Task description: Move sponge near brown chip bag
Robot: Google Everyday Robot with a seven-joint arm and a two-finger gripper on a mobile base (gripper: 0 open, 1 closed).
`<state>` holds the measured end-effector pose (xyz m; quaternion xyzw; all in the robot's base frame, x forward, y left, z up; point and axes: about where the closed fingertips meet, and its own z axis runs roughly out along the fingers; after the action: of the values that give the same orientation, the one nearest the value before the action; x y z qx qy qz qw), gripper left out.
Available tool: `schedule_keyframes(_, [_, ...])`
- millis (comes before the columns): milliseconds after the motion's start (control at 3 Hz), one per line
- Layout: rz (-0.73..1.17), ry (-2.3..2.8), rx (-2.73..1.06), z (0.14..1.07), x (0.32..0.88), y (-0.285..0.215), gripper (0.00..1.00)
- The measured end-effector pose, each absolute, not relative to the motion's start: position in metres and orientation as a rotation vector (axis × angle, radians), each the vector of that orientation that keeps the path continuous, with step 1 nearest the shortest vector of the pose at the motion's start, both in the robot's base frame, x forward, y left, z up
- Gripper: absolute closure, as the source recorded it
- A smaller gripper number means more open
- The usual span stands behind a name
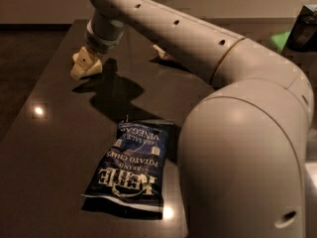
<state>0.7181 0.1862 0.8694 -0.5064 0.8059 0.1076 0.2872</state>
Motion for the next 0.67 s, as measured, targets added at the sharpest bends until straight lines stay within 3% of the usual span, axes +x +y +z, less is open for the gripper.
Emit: schedule_keyframes(667, [0.249,2.192,-1.383,0.849,0.733,0.200,0.00])
